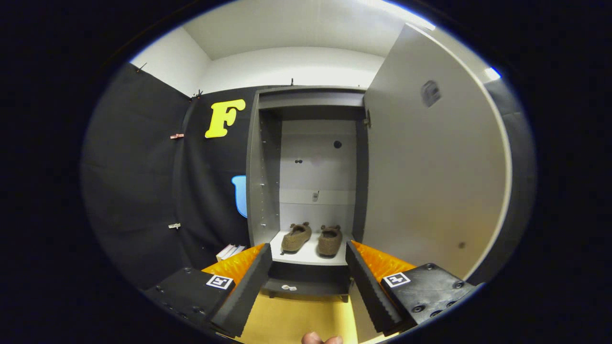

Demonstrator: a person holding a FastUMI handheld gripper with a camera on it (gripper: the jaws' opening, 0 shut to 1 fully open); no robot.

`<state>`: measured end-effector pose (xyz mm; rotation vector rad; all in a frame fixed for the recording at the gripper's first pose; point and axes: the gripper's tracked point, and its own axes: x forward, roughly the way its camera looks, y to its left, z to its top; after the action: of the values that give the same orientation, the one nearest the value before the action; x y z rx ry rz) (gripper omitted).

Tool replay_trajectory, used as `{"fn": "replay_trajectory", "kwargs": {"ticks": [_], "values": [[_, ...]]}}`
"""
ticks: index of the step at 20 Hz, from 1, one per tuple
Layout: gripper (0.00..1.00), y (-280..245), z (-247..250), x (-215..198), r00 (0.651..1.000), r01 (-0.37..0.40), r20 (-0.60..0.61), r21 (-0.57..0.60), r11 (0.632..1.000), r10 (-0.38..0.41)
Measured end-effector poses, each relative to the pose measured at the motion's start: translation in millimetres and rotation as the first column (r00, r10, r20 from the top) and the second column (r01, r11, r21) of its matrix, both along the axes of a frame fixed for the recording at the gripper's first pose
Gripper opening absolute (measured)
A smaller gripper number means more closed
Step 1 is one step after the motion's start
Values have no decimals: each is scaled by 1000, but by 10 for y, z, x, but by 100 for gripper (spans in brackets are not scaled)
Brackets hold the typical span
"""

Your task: Open the shoe cabinet door, grab the shoes and put them into the shoe cabinet, then close the shoe cabinet door.

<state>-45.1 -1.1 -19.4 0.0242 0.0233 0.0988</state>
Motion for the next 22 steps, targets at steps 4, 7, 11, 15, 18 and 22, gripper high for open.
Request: {"fn": "replay_trajectory", "kwargs": {"ticks": [4,7,11,15,18,22], "values": [[98,-305,140,-528,1000,0,-2,68,998,0],[98,-710,293,-875,999,32,9,79,996,-33],[97,-1397,381,-1174,985,171,21,79,982,-173],[97,-2072,313,-1145,954,299,-4,84,950,-300],[97,-2384,172,-922,942,337,-33,86,938,-335],[98,-2569,-101,-641,933,357,-69,33,934,-354]]}}
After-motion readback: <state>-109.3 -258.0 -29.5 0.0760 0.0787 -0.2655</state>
